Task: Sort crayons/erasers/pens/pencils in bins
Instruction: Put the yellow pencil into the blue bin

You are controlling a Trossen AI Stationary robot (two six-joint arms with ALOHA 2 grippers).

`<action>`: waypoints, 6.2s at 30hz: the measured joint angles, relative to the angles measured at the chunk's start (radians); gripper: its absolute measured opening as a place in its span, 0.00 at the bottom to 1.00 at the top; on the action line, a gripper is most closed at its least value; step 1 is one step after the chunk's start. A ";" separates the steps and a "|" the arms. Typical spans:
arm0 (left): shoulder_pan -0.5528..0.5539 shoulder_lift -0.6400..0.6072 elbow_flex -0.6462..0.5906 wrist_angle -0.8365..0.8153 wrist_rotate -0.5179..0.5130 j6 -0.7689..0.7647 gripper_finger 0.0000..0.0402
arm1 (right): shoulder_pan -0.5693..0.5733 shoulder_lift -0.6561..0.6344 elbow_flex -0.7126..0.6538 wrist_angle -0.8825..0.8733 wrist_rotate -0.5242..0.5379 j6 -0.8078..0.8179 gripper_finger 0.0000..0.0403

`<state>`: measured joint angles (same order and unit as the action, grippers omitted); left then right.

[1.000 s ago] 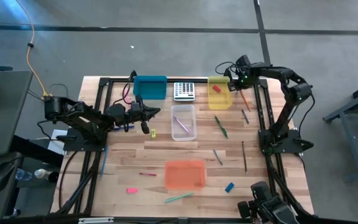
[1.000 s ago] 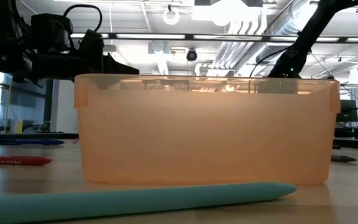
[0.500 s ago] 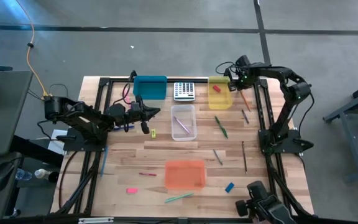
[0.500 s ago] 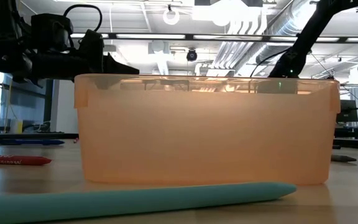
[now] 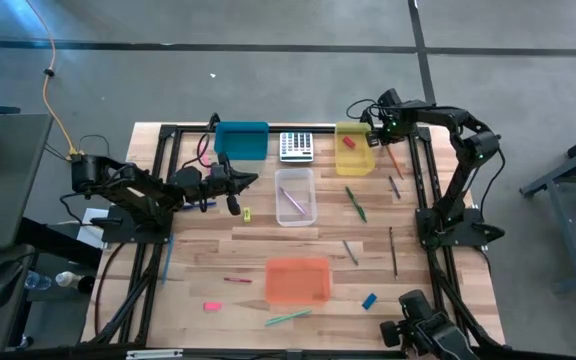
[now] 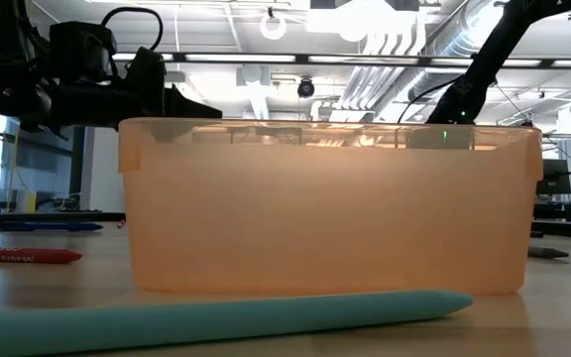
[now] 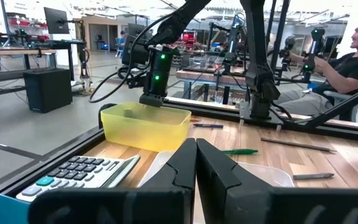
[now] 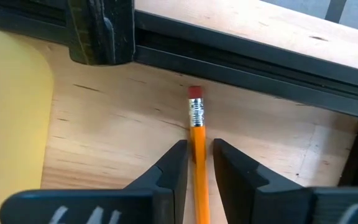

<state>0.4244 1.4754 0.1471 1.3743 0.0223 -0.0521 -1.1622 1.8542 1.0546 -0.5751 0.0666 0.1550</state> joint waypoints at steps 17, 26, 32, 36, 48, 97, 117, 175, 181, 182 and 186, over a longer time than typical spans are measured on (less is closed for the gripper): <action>0.000 0.000 0.000 0.000 0.000 -0.001 0.00 | -0.001 0.000 0.000 -0.001 -0.008 0.000 0.18; 0.000 0.000 0.000 0.000 0.000 0.000 0.00 | 0.000 0.000 0.000 -0.001 -0.013 -0.003 0.08; 0.000 0.000 0.000 0.000 0.000 -0.001 0.00 | 0.000 -0.001 0.000 -0.001 -0.013 -0.006 0.02; 0.000 0.000 0.000 0.000 0.000 -0.009 0.00 | 0.000 -0.001 0.000 -0.001 -0.013 -0.006 0.03; 0.000 0.000 0.000 -0.001 0.000 -0.016 0.00 | -0.003 -0.125 -0.006 -0.021 -0.018 0.001 0.02; 0.001 0.000 0.000 0.003 0.000 -0.087 0.00 | 0.159 -0.552 -0.454 0.430 -0.311 0.158 0.02; 0.001 0.000 0.000 0.003 0.000 -0.087 0.00 | 0.181 -0.552 -0.453 0.428 -0.294 0.159 0.19; -0.121 0.283 0.750 -0.500 0.179 -0.194 0.39 | 0.745 -0.765 -0.553 1.336 -0.531 0.151 0.04; -0.132 0.312 0.810 -0.497 0.176 -0.182 0.39 | 0.777 -0.742 -0.553 1.408 -0.530 0.133 0.04; -0.134 0.313 0.816 -0.498 0.176 -0.180 0.39 | 0.780 -0.740 -0.553 1.415 -0.530 0.132 0.04; -0.140 0.313 0.843 -0.497 0.177 -0.169 0.36 | 0.790 -0.740 -0.553 1.440 -0.529 0.121 0.04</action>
<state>0.2841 1.7882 0.9899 0.8773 0.1989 -0.2213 -0.3722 1.1141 0.5018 0.8645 -0.4622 0.2759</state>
